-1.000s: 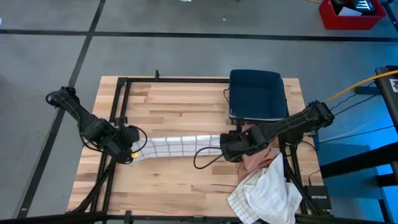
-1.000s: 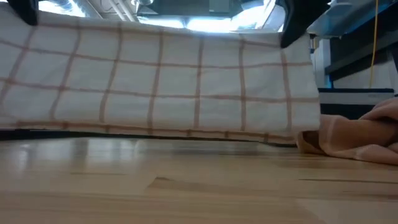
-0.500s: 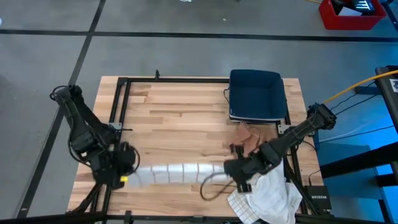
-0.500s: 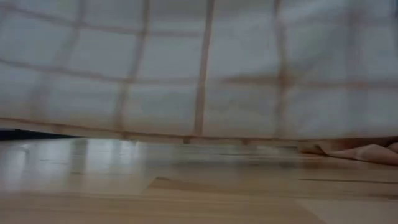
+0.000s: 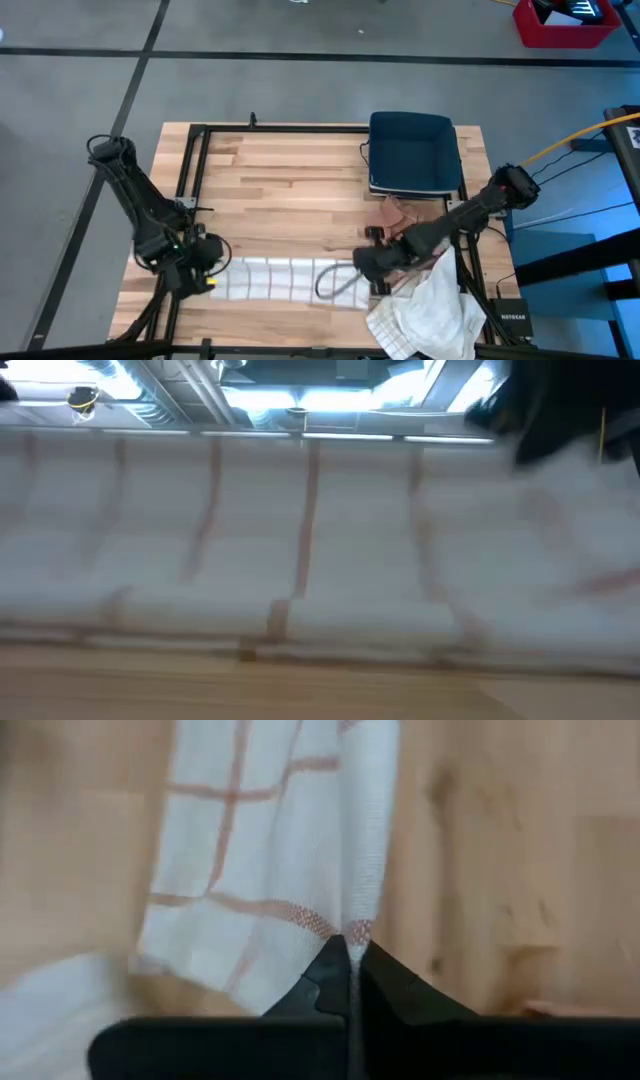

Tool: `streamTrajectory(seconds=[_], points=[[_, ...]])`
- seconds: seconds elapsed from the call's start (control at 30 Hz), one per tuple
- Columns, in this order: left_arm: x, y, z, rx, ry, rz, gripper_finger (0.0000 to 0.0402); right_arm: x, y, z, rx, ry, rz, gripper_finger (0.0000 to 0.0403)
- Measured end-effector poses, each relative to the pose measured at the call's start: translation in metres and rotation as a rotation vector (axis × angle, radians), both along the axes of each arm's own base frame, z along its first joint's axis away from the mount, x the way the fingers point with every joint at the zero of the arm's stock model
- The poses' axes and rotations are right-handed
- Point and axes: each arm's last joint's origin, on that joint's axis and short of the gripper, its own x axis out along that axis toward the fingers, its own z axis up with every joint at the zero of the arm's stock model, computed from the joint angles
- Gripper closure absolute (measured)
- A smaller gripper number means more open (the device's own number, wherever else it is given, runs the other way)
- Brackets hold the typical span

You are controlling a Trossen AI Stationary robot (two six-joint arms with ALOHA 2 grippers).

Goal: Fold towel
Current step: Fold the brown striped towel on the table

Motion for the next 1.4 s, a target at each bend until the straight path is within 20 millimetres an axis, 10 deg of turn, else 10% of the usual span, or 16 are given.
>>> streamTrajectory(seconds=[0.27, 0.5, 0.77, 1.03, 1.4], points=[[-0.007, 0.024, -0.046, 0.127, 0.066, 0.087, 0.0399, -0.004, -0.045, -0.051, -0.035, 0.044, -0.137, 0.0392], [-0.002, 0.027, -0.048, 0.085, 0.104, 0.124, 0.0387, 0.002, -0.053, -0.048, -0.014, 0.022, -0.169, 0.0334], [0.001, 0.032, -0.038, 0.039, 0.170, 0.137, 0.0261, 0.002, -0.072, -0.021, -0.075, 0.165, -0.210, 0.0196], [0.019, 0.021, 0.001, -0.070, -0.102, 0.085, 0.0207, 0.001, -0.052, 0.007, 0.059, -0.015, -0.281, 0.0145], [0.050, -0.004, -0.048, -0.017, -0.236, -0.037, 0.0217, -0.026, -0.010, -0.046, 0.487, -0.116, -0.724, 0.0143]])
